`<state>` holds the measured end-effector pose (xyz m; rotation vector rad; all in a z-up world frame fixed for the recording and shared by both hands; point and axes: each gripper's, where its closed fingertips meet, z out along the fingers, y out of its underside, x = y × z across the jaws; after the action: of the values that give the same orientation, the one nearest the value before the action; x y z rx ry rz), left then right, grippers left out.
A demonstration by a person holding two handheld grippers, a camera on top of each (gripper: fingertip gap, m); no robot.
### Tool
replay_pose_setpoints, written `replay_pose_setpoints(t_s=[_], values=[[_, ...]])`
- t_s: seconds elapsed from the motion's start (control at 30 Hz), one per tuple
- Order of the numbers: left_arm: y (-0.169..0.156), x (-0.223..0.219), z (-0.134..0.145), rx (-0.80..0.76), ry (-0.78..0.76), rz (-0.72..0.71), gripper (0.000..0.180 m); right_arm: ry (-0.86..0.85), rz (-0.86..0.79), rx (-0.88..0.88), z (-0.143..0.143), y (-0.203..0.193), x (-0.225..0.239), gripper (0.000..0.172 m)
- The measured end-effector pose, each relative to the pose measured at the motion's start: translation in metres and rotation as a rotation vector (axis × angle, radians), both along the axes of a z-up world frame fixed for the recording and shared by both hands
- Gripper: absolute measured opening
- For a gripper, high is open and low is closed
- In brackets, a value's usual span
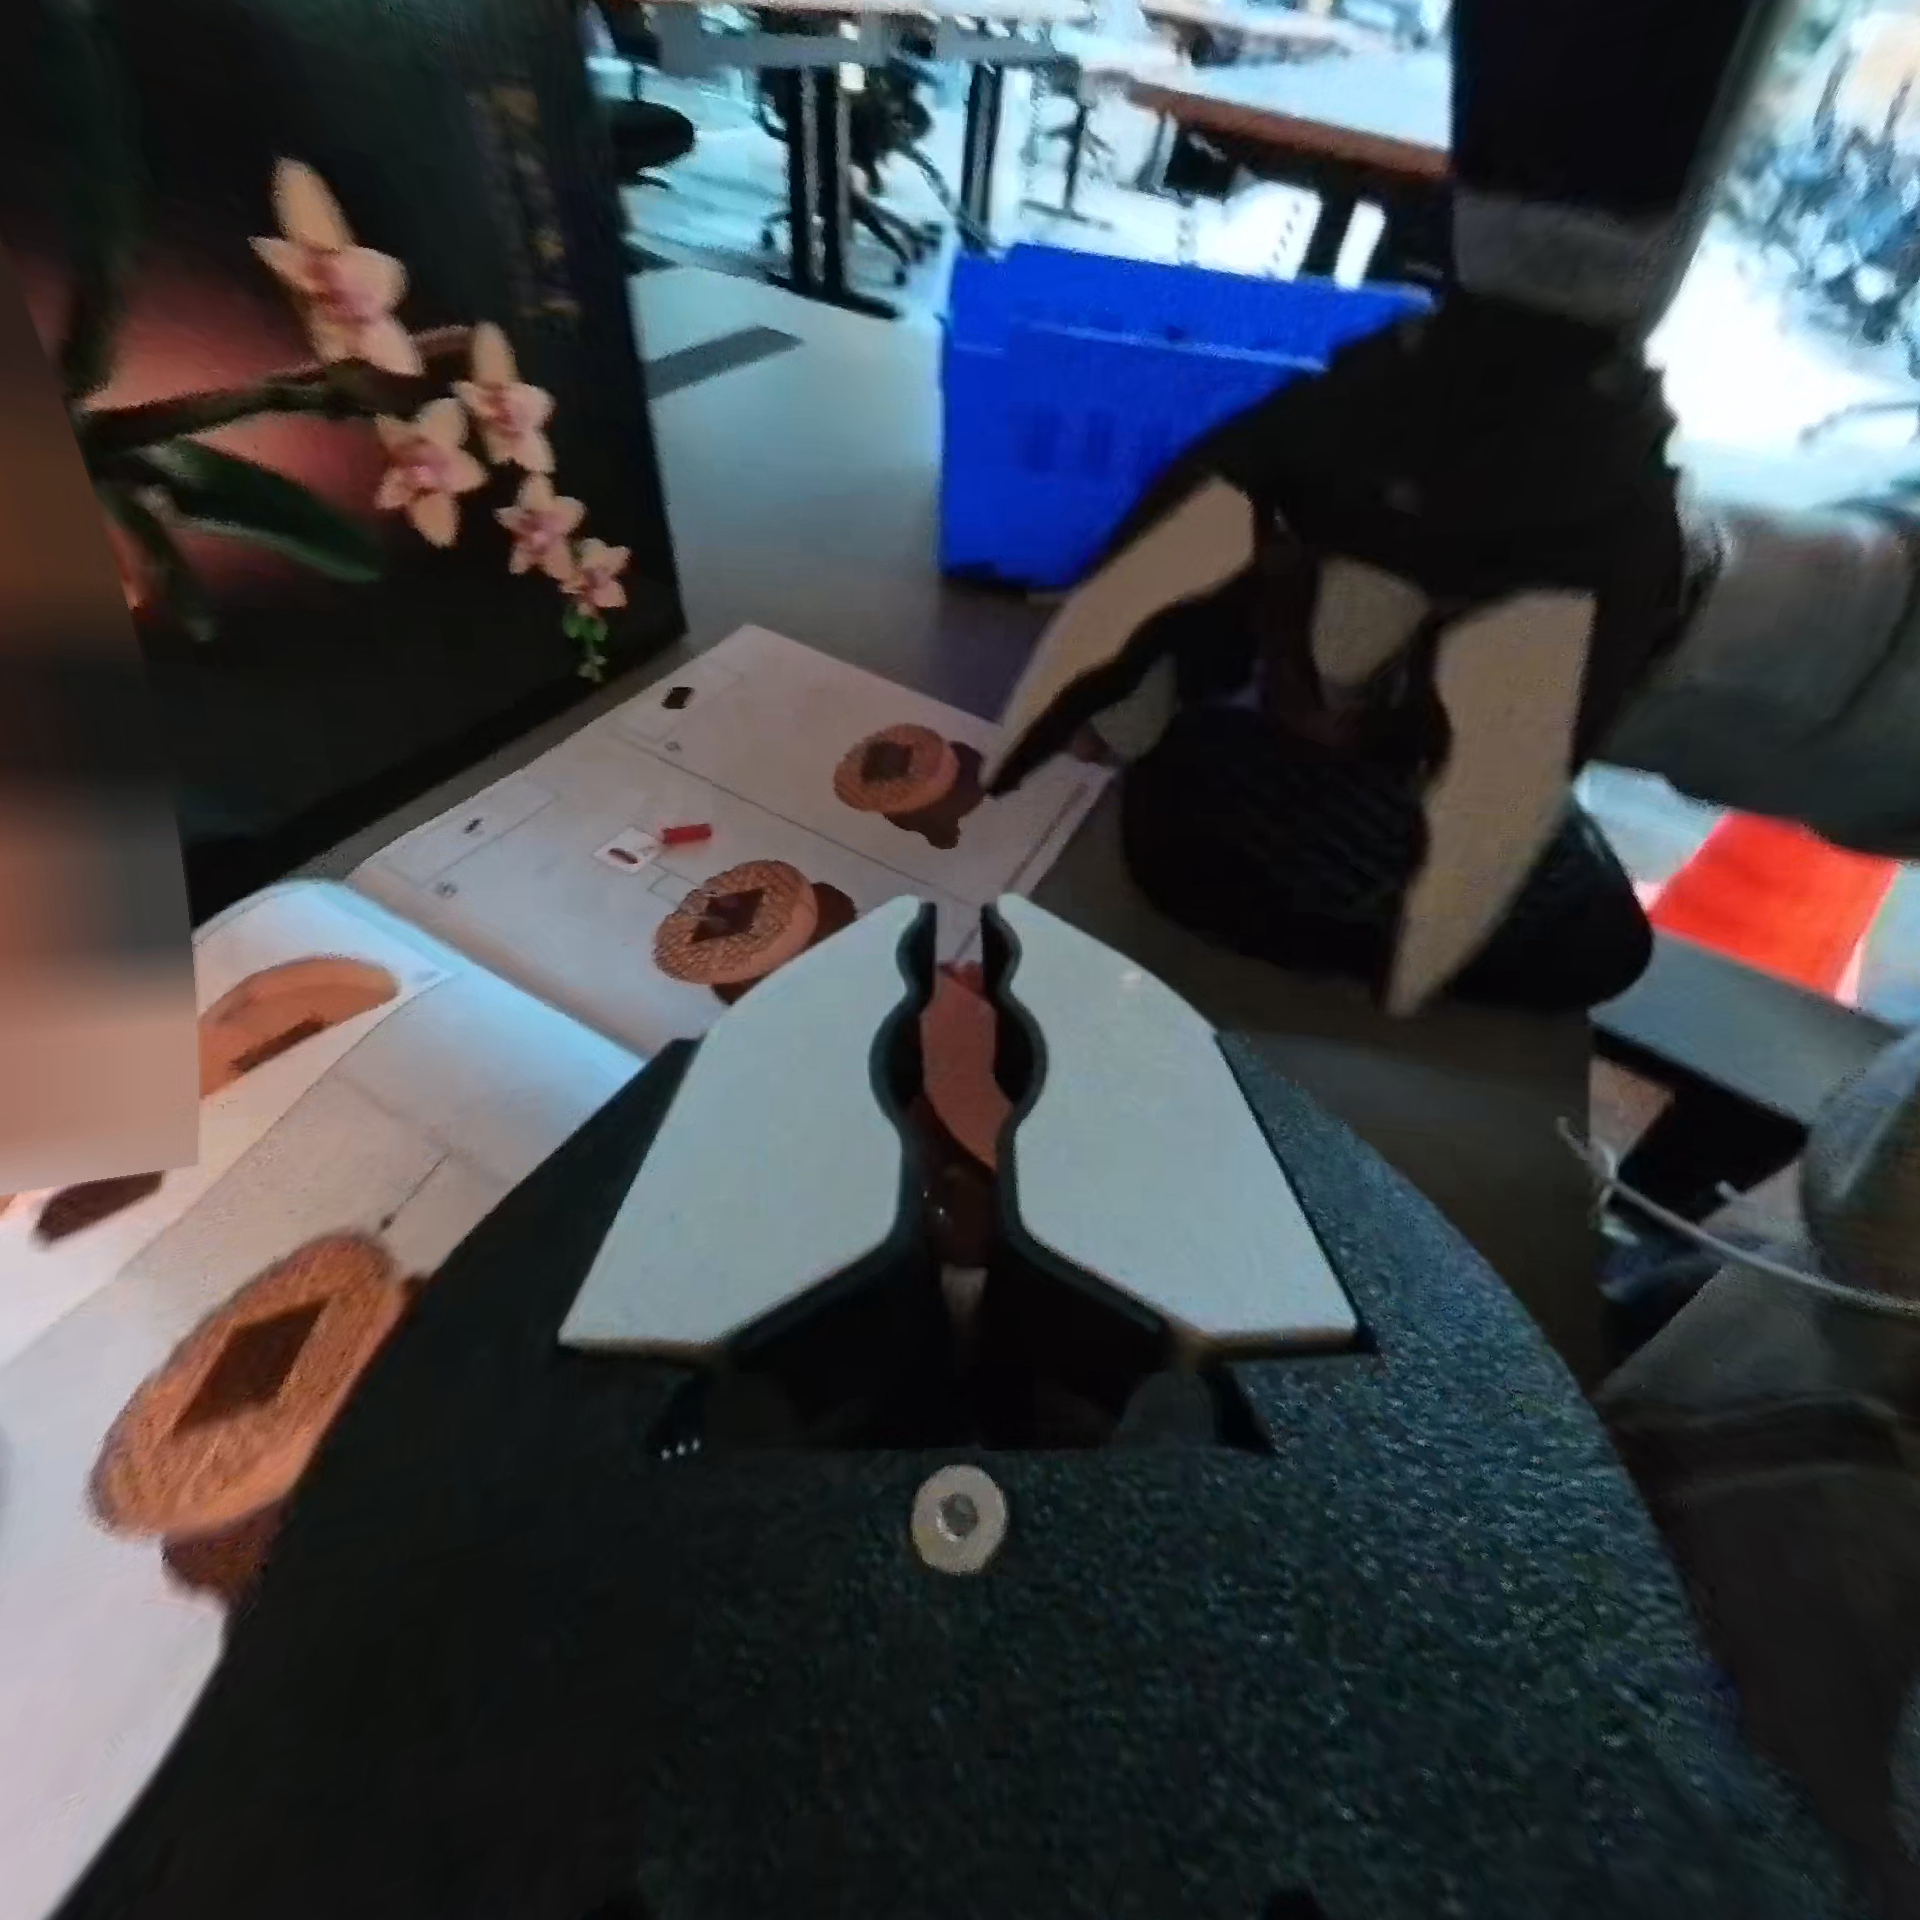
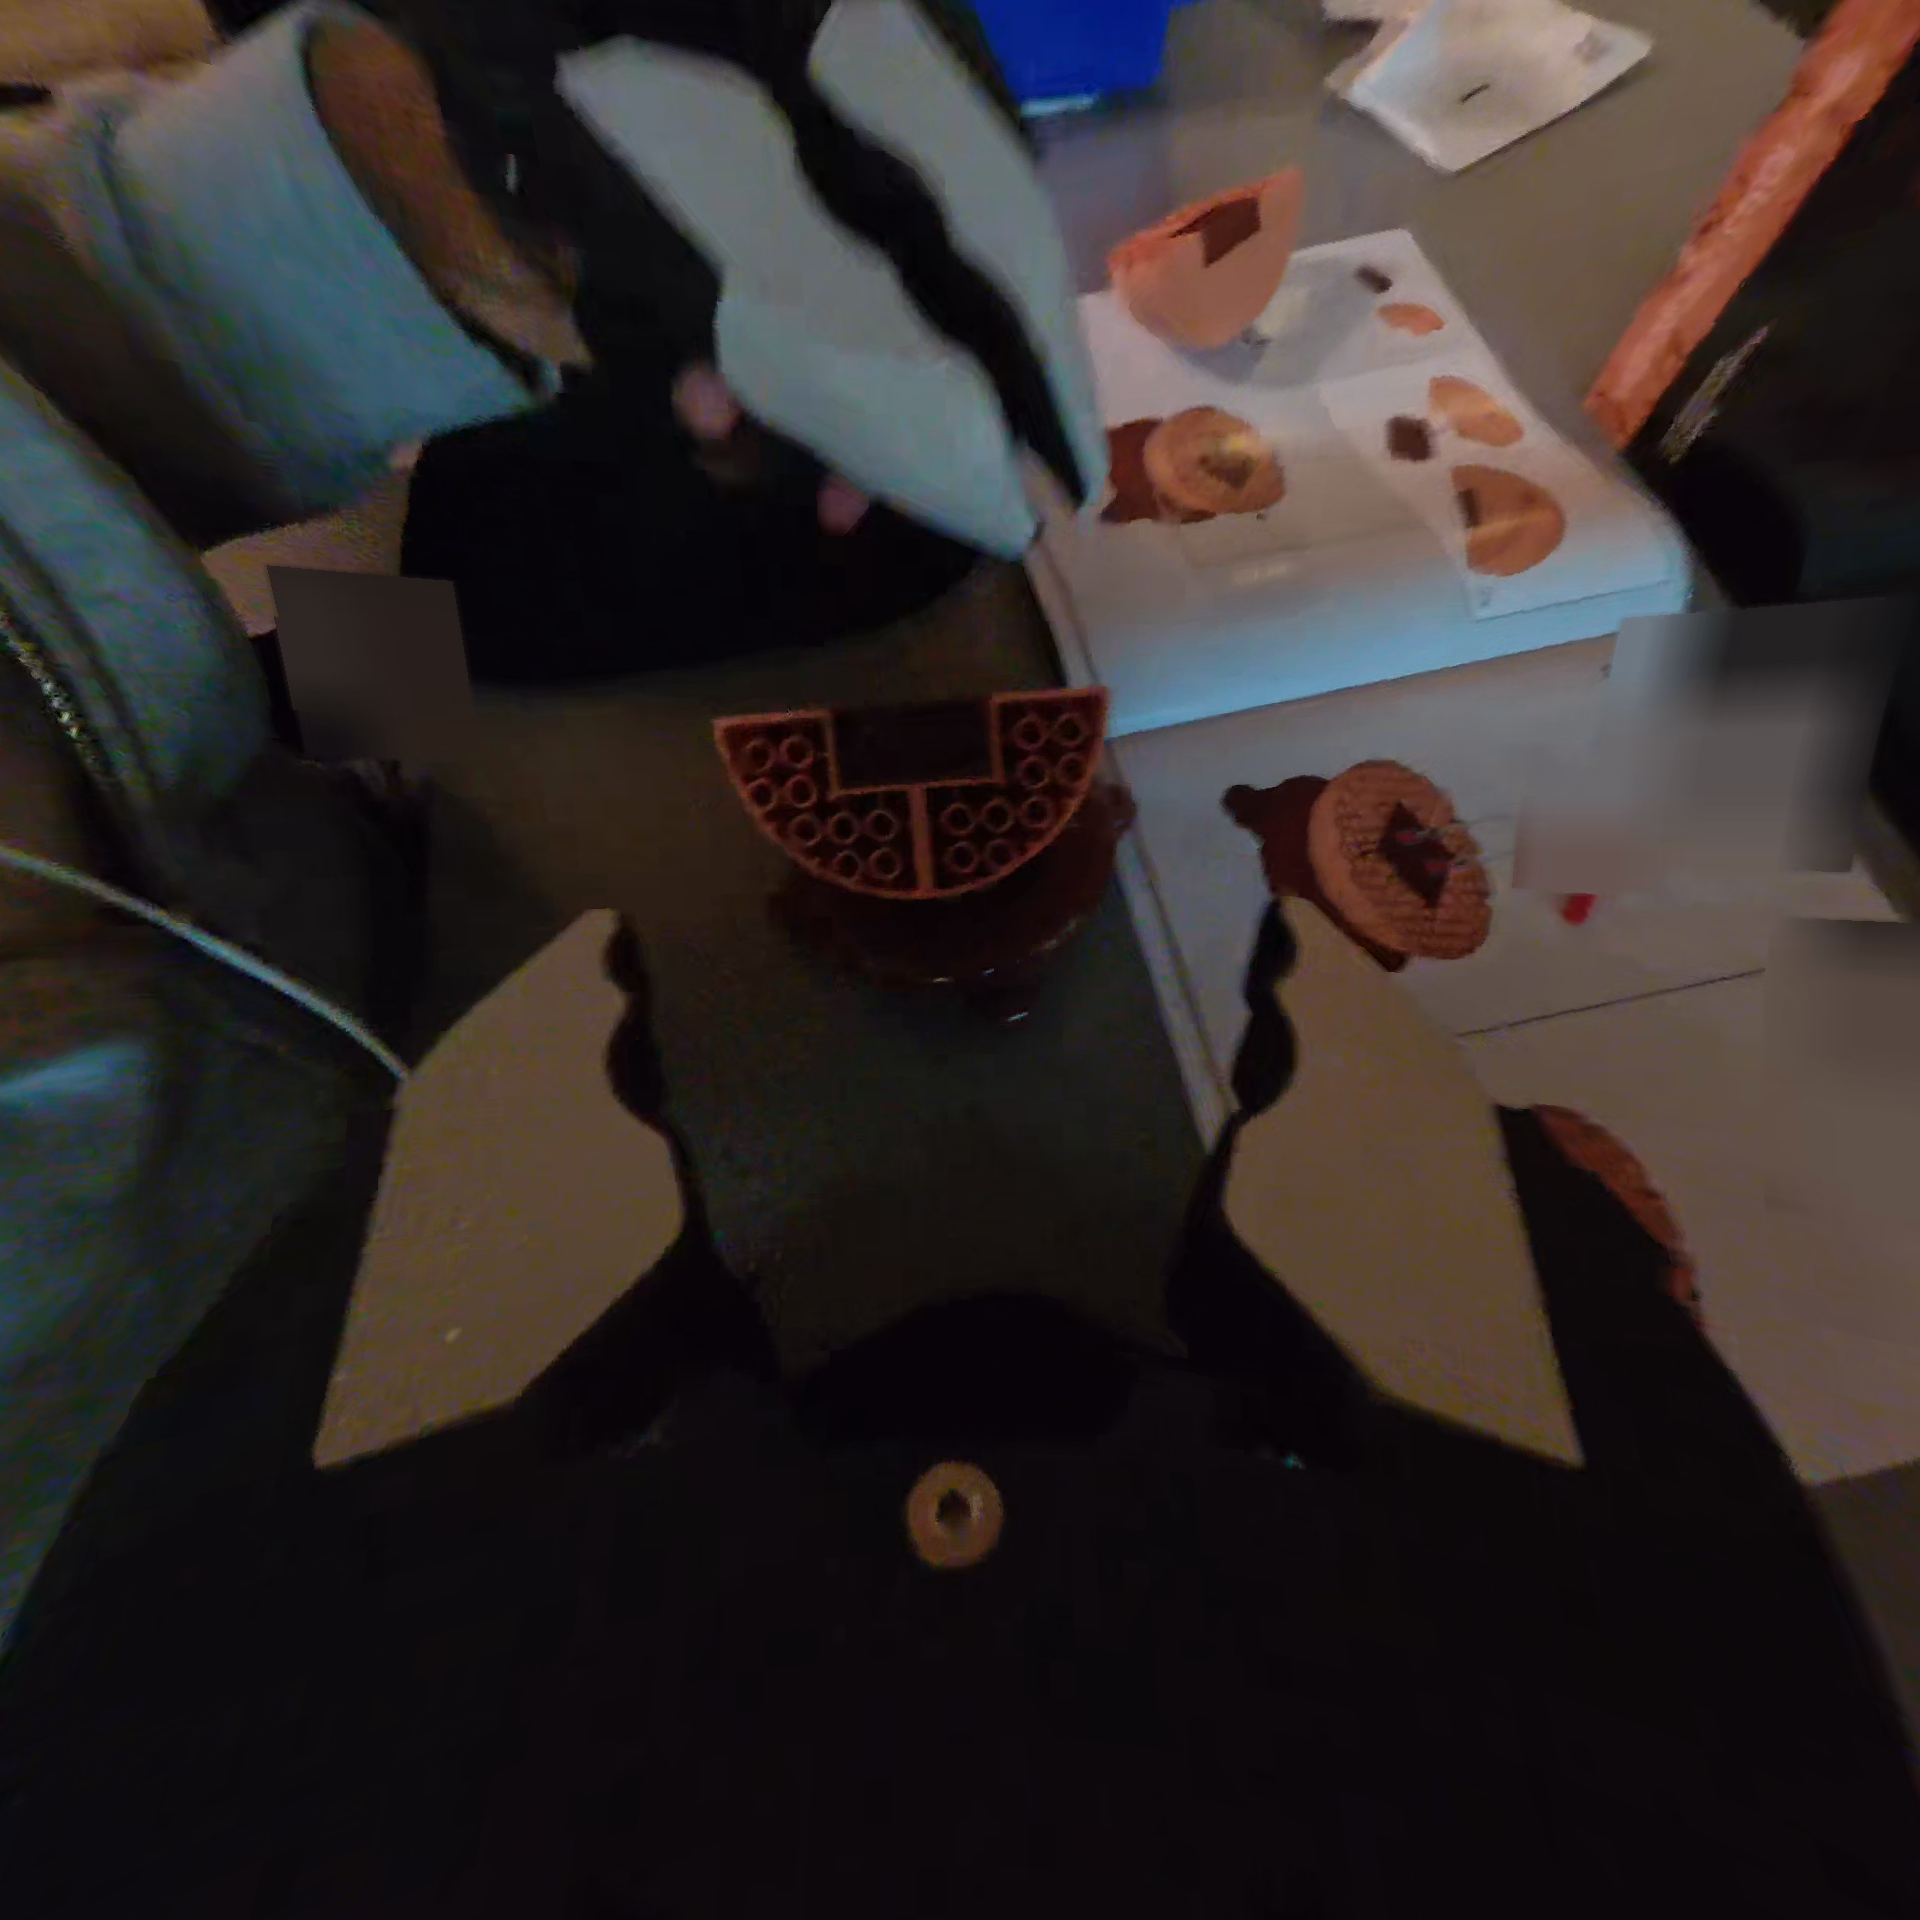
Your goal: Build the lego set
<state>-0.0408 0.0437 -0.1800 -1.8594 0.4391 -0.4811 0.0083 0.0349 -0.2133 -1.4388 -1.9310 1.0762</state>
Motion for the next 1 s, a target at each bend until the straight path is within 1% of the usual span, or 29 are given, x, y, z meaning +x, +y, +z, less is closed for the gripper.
replay_pose_setpoints(t_s=[0.03, 0.07, 0.1, 0.17, 0.27, 0.33, 0.37, 0.4, 0.43, 0.53, 0.6, 0.7, 0.77, 0.87, 0.93, 1.0], values=[[-0.004, -0.008, 0.003, -0.015, -0.016, 0.041, 0.012, 0.003, 0.000, 0.019, -0.005, -0.005, 0.000, 0.121], [-0.009, -0.015, 0.000, -0.051, -0.001, 0.085, 0.016, 0.009, -0.006, 0.040, -0.009, -0.009, -0.003, 0.125], [-0.015, -0.021, -0.007, -0.107, 0.043, 0.122, 0.018, 0.016, 0.000, 0.046, -0.011, -0.015, -0.008, 0.125], [-0.028, -0.017, -0.024, -0.212, 0.142, 0.116, 0.017, 0.030, 0.017, 0.062, -0.015, -0.020, -0.019, 0.114], [-0.037, -0.005, -0.046, -0.287, 0.245, 0.055, 0.011, -0.001, 0.028, 0.049, -0.024, -0.021, -0.031, 0.105], [-0.038, 0.006, -0.053, -0.305, 0.229, 0.009, 0.007, -0.031, 0.028, 0.089, -0.029, -0.020, -0.034, 0.104], [-0.039, 0.012, -0.054, -0.315, 0.202, -0.022, 0.006, -0.028, 0.028, 0.110, -0.029, -0.020, -0.036, 0.099], [-0.040, 0.017, -0.054, -0.315, 0.176, -0.043, 0.006, -0.026, 0.037, 0.125, -0.029, -0.023, -0.037, 0.090], [-0.038, 0.019, -0.054, -0.308, 0.161, -0.048, 0.006, -0.024, 0.036, 0.141, -0.029, -0.024, -0.039, 0.087], [-0.036, 0.019, -0.053, -0.302, 0.143, -0.056, 0.007, -0.053, 0.061, 0.196, -0.029, -0.021, -0.036, 0.086], [-0.035, 0.018, -0.051, -0.297, 0.131, -0.057, 0.008, -0.074, 0.073, 0.191, -0.026, -0.017, -0.031, 0.086], [-0.031, 0.005, -0.044, -0.247, 0.146, 0.008, 0.009, -0.130, 0.013, 0.186, -0.014, 0.002, -0.021, 0.086], [-0.031, 0.003, -0.043, -0.227, 0.138, 0.025, 0.009, -0.189, -0.024, 0.167, -0.011, 0.006, -0.017, 0.086], [-0.030, -0.002, -0.051, -0.231, 0.166, 0.072, 0.011, -0.290, -0.064, 0.184, -0.021, 0.002, -0.014, 0.086], [-0.026, -0.011, -0.045, -0.199, 0.161, 0.149, 0.011, -0.336, -0.107, 0.200, -0.025, 0.001, -0.014, 0.086], [-0.025, -0.022, -0.035, -0.155, 0.119, 0.214, 0.010, -0.350, -0.154, 0.177, -0.024, -0.004, -0.017, 0.085]])
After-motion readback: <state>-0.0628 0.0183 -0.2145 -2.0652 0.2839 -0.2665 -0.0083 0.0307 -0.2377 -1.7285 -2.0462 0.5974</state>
